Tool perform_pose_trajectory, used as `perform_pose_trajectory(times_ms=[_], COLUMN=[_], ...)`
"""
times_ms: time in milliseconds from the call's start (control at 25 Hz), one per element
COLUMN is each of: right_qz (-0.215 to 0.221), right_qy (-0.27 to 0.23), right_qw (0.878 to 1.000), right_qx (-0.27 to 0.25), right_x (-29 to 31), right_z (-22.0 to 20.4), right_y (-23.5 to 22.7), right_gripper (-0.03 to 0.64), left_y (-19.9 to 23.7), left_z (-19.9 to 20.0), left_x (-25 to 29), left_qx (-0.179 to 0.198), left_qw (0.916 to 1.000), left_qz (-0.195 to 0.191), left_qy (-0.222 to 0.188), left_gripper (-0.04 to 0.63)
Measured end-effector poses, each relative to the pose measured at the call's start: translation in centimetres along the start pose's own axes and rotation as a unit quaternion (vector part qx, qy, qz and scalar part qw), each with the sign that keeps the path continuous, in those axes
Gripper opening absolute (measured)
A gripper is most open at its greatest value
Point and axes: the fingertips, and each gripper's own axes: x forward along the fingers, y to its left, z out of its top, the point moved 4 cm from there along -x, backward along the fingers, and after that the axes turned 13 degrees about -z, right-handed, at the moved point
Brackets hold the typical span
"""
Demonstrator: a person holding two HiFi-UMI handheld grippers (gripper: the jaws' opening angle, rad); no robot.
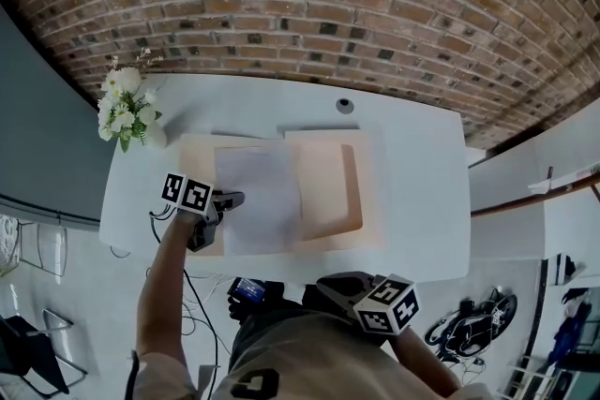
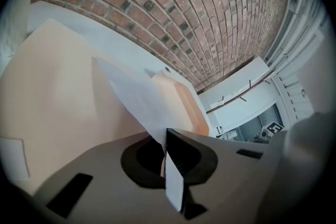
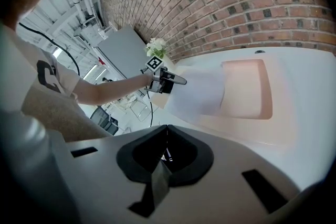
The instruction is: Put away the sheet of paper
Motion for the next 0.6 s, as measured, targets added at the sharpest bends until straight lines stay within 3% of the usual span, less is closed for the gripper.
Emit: perform_pose_trajectory(times_ms=[600], right_qz=[0.007], right_qy=[-0.002], right_qw=[1.000], right_qx=[0.012], right_x=[-0.1], right_z=[0.0], right_y=[-1.1], right_gripper=[0.023], left_y=[0.4], left_z=[0.4], left_x=[2.6], left_qx=[-0.016], left_qw=[0.9998], left_qz=[0.013], left_qy=[0.008], left_gripper=[0.014])
